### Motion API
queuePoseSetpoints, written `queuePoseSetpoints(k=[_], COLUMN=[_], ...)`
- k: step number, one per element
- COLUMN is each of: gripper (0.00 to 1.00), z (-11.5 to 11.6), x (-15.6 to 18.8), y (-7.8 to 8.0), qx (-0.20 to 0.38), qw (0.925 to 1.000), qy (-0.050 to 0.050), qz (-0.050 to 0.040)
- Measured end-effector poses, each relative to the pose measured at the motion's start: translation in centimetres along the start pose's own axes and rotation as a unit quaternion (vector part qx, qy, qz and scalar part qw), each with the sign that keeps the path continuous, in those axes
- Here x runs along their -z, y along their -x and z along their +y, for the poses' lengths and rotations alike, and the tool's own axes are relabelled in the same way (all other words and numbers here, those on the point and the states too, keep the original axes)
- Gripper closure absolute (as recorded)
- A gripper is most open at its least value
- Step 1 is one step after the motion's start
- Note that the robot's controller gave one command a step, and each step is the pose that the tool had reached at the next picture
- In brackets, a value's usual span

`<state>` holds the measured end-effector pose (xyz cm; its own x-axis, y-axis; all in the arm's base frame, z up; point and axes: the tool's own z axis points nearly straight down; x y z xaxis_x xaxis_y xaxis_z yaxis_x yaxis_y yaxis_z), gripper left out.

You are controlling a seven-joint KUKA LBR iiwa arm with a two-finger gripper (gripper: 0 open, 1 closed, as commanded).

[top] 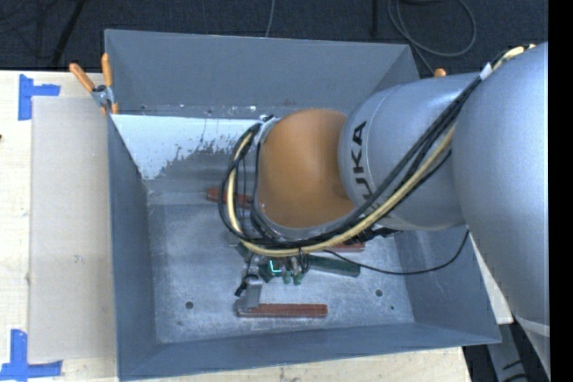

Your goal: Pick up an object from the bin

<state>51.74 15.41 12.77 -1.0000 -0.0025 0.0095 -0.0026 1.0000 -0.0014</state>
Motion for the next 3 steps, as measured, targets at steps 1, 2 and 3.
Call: queuePoseSetpoints(k=[1, 2, 3], gripper=[0.0, 0.0, 0.0], z=[-7.0, -8.1, -17.2], x=[-6.0, -5.7, -5.9], y=[1.1, 8.1, 3.1], qx=[0.049, 0.042, 0.072], qw=[0.9988, 0.9991, 0.9974], qy=[0.0, 0.001, -0.001], qz=[-0.0031, -0.0043, -0.0021])
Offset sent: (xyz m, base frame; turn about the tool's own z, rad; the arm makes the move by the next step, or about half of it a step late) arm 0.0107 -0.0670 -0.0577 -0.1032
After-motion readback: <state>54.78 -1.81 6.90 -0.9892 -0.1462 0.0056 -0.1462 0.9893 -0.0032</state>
